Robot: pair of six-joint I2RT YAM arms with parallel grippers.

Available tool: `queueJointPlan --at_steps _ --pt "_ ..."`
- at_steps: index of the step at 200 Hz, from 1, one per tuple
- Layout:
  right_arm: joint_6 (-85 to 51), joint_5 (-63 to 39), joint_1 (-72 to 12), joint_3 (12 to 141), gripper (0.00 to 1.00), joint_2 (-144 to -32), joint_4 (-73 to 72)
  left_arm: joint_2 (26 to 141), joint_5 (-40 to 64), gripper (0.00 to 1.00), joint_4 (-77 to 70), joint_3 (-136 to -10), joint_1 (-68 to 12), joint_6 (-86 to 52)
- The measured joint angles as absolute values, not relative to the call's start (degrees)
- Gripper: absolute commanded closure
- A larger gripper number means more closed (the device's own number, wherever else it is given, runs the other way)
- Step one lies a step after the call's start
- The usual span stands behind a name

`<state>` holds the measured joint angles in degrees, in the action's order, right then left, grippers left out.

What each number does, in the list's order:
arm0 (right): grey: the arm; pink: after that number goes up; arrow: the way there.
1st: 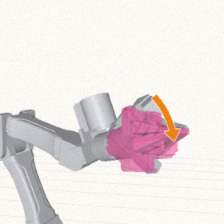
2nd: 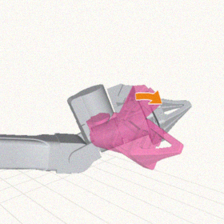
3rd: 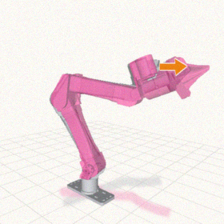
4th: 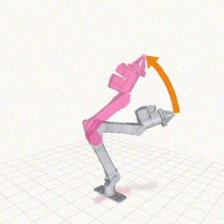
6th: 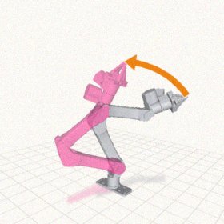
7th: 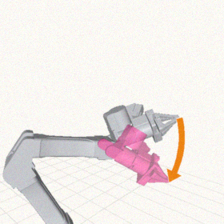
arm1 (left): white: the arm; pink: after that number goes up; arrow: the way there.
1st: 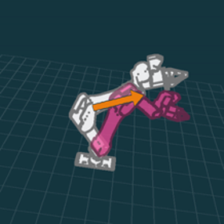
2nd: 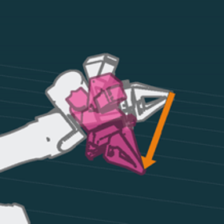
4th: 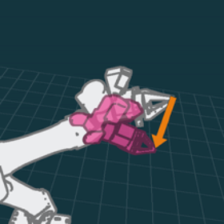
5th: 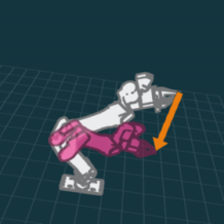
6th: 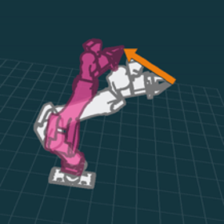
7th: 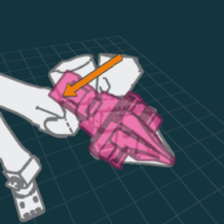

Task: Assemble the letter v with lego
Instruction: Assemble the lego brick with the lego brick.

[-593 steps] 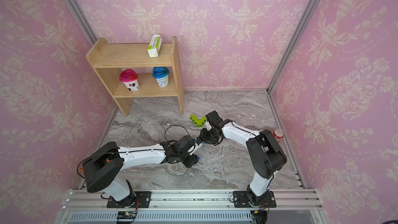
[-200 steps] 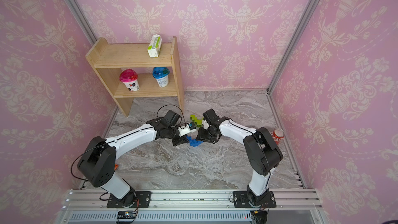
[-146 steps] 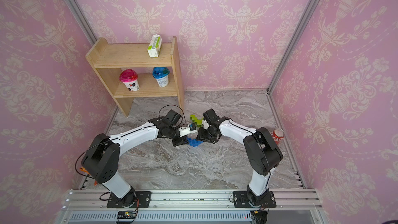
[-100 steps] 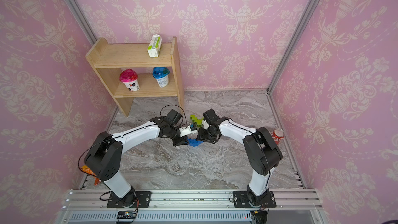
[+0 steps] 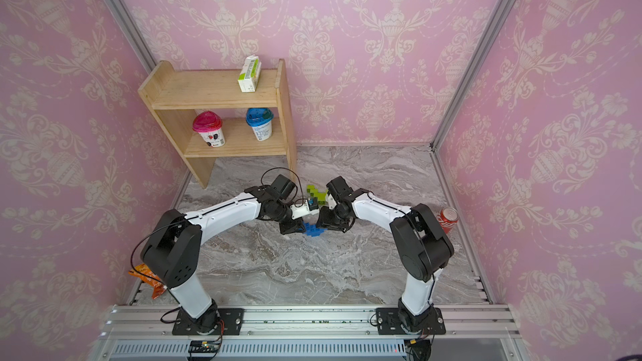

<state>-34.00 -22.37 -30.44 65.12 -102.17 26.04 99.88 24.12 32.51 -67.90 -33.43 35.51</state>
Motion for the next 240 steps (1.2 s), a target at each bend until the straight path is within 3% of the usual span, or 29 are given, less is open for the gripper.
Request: queueJointPlan --at_steps 202,240 --pt "-34.0 -22.7 -30.4 65.1 0.51 -102.7 25.8 102.5 23.5 1.00 36.4 -71.6 -33.9 36.4" --pt "-34.0 -22.7 -30.4 65.1 0.45 -102.7 25.8 102.5 22.6 0.47 36.6 -71.7 -34.0 36.3"
